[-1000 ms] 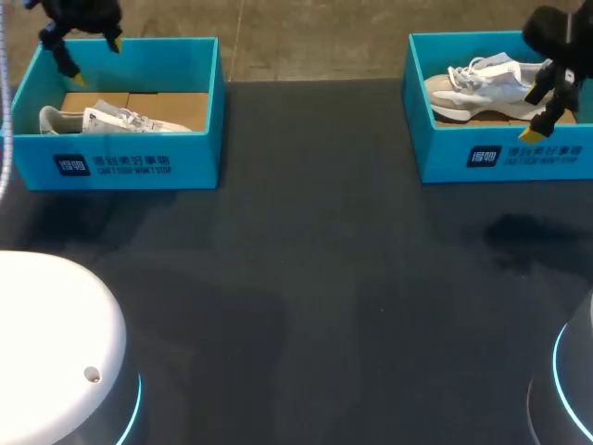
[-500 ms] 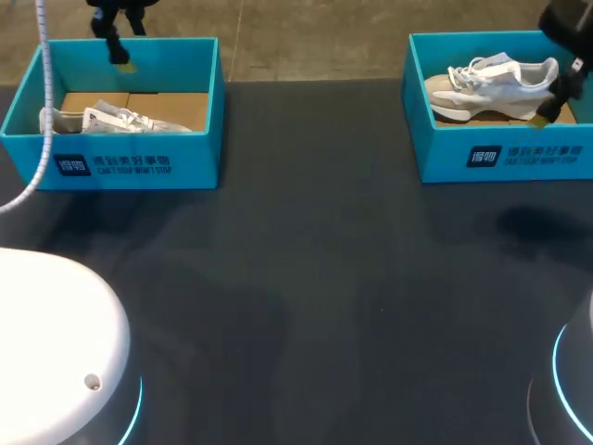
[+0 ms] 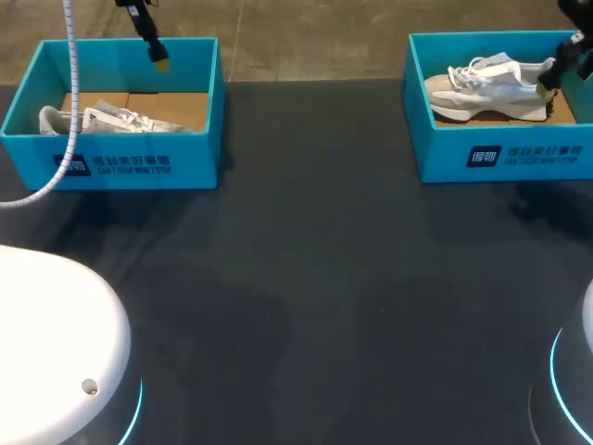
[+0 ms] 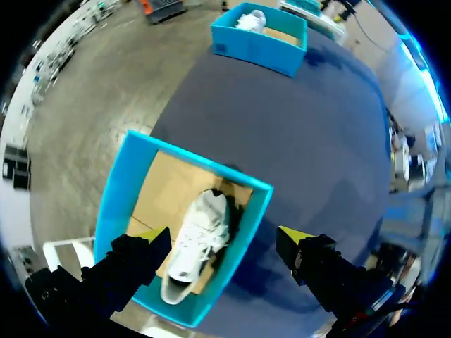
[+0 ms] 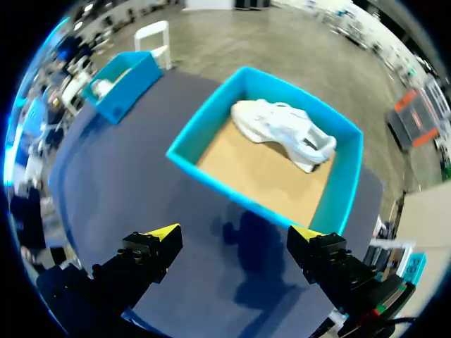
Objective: Take the shoe out of the shoebox, open the shoe tongue, remove and reinsert the insole, then place the shoe into the shoebox
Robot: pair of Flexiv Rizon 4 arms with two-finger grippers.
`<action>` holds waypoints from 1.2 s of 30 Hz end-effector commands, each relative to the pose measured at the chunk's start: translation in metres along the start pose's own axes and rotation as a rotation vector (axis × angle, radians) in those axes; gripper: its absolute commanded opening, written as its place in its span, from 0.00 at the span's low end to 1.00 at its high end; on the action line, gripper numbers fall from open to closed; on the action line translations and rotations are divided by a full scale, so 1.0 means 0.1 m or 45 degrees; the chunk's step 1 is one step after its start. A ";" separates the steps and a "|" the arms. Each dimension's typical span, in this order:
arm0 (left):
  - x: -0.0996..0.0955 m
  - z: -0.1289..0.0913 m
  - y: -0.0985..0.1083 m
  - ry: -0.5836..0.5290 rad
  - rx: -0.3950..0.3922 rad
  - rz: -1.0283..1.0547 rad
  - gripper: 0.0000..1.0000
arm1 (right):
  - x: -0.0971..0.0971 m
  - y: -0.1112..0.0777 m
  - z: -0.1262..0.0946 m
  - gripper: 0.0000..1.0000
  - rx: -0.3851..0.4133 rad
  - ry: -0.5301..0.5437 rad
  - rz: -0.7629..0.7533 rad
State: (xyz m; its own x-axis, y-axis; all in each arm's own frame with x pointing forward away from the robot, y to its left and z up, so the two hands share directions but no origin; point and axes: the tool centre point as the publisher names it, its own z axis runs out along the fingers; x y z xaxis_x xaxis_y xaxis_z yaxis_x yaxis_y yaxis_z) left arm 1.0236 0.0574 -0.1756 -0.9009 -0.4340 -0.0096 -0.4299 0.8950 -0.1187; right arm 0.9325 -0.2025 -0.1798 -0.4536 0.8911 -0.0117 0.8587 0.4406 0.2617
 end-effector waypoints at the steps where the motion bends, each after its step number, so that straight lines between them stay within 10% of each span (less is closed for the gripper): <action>1: 0.20 0.03 0.03 -0.015 0.095 -0.403 1.00 | -0.13 0.13 0.09 1.00 0.023 -0.013 0.061; 21: 0.90 0.23 0.28 -0.022 0.010 -0.142 1.00 | -0.39 0.17 0.19 1.00 -0.073 -0.016 0.055; 36: 1.07 0.42 0.50 -0.017 -0.048 -0.153 1.00 | -1.21 0.87 0.58 1.00 -0.040 -0.320 0.508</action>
State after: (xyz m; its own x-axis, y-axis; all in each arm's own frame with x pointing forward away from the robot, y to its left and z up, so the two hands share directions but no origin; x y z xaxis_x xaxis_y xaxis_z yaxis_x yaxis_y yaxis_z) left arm 0.9093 0.0498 -0.2245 -0.8415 -0.5401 -0.0089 -0.5378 0.8392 -0.0801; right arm 1.0412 -0.2700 -0.2076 -0.0384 0.9916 -0.1236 0.9283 0.0812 0.3628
